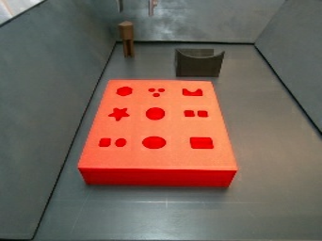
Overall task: Pick up the 3 prong object. Move up. Move to above the board. Insert the 3 prong object.
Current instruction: Pick up the 3 prong object.
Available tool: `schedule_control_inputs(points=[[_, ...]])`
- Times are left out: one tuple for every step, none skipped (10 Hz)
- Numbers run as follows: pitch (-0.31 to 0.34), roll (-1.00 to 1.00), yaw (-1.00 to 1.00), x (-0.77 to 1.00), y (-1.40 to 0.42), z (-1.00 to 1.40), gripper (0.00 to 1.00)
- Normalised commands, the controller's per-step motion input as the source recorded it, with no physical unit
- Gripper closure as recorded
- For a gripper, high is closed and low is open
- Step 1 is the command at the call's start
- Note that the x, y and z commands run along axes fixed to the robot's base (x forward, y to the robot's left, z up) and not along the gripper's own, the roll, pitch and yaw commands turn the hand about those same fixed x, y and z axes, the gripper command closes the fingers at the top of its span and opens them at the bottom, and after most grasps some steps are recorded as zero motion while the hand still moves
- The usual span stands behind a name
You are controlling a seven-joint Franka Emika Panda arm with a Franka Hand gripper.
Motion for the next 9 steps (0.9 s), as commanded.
schedule_control_inputs(points=[[-0.100,0.23,-0.21,-0.11,0.00,-0.77,0.00],[-0.164,0.21,-0.15,-0.05,0.00,-0.72,0.00],[-0.119,0.23,-0.11,-0.04,0.00,-0.78,0.00],[-0.091,0.25,-0.08,-0.01,0.00,-0.81,0.00],[-0.084,0.12,-0.06,-0.01,0.00,-0.41,0.00],[0.000,0.00,-0.07,0.00,0.00,0.00,0.00],[0.000,0.06,0.00,0.00,0.00,-0.10,0.00],[-0.213,0.14,-0.06,-0.30,-0.21,-0.32,0.00],[-0.129,0.03,-0.14,-0.24,-0.07,-0.13,0.00]])
